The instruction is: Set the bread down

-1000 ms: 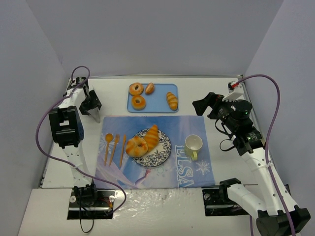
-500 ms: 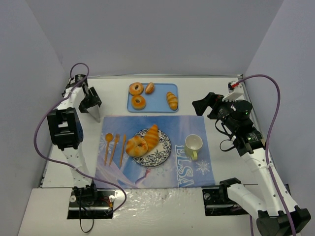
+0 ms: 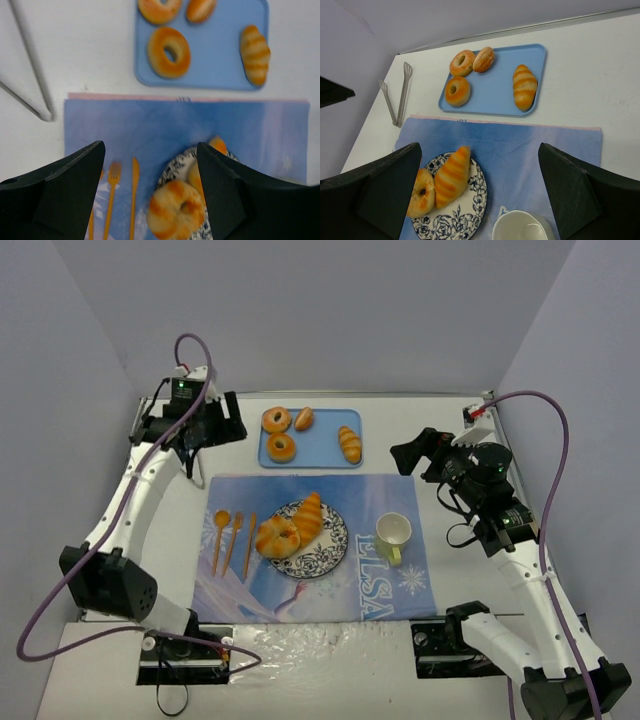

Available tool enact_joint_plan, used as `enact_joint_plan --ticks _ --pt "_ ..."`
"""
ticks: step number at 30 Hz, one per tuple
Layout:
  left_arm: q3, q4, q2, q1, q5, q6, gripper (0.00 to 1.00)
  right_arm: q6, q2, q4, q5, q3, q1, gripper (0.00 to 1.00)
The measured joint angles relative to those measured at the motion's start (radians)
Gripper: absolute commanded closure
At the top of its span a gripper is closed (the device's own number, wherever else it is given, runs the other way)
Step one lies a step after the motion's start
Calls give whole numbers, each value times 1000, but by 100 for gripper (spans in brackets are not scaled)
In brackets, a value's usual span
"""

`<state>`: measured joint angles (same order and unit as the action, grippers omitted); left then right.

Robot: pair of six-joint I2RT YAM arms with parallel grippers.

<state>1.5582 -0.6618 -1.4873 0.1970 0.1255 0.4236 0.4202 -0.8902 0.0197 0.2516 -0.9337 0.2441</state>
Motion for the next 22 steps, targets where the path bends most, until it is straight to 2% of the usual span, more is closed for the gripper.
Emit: enact_joint_plan --ticks 6,14,22 --pt "-194 2 197 118 113 -69 27 1 0 0 0 0 5 0" --pt "-339 62 396 171 146 -129 25 2 -6 3 0 -3 6 0" --pt "-382 92 395 171 147 -136 25 2 -6 6 0 -3 6 0"
